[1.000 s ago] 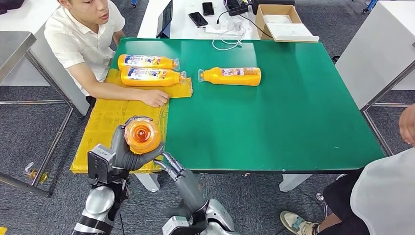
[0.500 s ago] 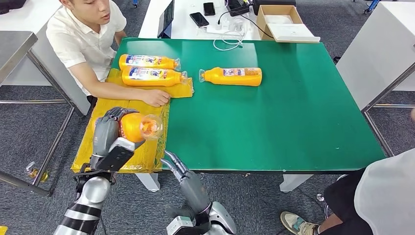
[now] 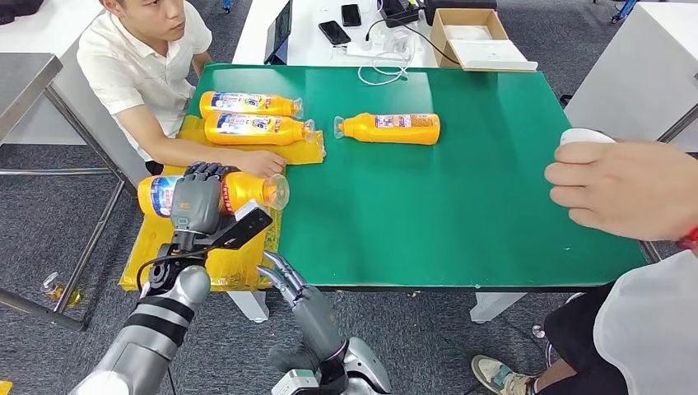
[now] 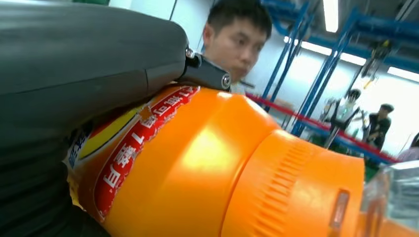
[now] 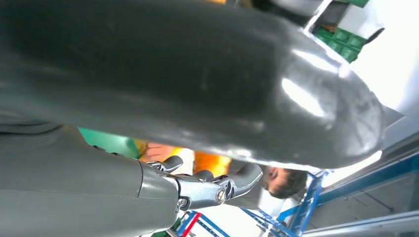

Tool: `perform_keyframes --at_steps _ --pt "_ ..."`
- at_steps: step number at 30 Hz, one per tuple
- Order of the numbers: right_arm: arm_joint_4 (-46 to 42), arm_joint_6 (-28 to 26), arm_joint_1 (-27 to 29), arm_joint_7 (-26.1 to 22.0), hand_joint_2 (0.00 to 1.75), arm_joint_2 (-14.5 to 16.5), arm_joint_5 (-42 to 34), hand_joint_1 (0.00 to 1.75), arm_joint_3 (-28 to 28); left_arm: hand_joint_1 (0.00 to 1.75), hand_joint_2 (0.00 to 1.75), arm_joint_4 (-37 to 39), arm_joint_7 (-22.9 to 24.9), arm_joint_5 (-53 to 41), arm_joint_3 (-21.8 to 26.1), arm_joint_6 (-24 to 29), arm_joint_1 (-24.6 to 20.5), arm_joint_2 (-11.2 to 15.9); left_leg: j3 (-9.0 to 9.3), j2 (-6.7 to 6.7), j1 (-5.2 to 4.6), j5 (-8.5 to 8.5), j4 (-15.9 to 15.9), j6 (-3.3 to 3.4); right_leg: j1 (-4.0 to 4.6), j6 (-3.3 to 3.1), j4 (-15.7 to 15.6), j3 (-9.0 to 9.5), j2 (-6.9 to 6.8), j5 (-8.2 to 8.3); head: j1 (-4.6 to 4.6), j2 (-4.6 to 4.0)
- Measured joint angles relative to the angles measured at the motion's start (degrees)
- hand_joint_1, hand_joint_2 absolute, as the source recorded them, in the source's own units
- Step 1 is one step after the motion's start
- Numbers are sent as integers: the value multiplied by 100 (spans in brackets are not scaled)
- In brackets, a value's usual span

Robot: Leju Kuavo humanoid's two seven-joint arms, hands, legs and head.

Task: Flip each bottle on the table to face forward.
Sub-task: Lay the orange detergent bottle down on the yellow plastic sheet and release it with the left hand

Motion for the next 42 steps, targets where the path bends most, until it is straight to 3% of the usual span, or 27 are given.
perform_keyframes --at_steps 10,19,27,36,37,40,41,42 --pt "-84 104 -30 0 0 31 -29 0 81 175 175 1293 11 166 19 -236 -497 -215 -2 -1 0 0 0 0 0 0 -1 -2 0 0 0 0" --pt "-85 259 -102 0 0 57 -88 0 203 175 175 2840 615 -58 37 -824 -1194 -464 -1 0 0 1 0 0 -1 1 1 0 0 1 2 0" --pt "-83 316 -125 0 0 62 -101 0 239 175 175 3335 825 -158 34 -1096 -1472 -555 -2 -1 -1 0 0 -1 -1 1 0 0 0 1 0 0" --pt "-69 356 -181 0 0 66 -99 0 375 173 175 3718 1748 -814 -149 -1584 -1681 -613 0 -2 0 1 0 -1 0 1 1 2 0 1 0 0" --pt "-65 357 -185 0 0 68 -101 0 383 155 175 3741 1799 -842 -175 -1624 -1699 -616 0 -3 0 1 0 -1 0 1 1 3 0 1 0 0" --pt "-50 360 -202 1 0 76 -104 0 400 32 175 3799 1785 -813 -196 -1811 -1747 -626 0 -3 -1 1 0 -1 -1 1 1 4 0 1 0 0" --pt "-45 360 -209 1 0 77 -106 0 411 7 175 3812 1735 -766 -195 -1905 -1757 -630 1 -3 -1 1 0 -1 -1 1 1 4 -1 1 0 0" --pt "-41 360 -216 1 0 78 -109 0 424 1 175 3821 1659 -698 -192 -2007 -1762 -635 1 -4 -1 1 0 -1 -1 1 1 4 -1 1 -1 0"
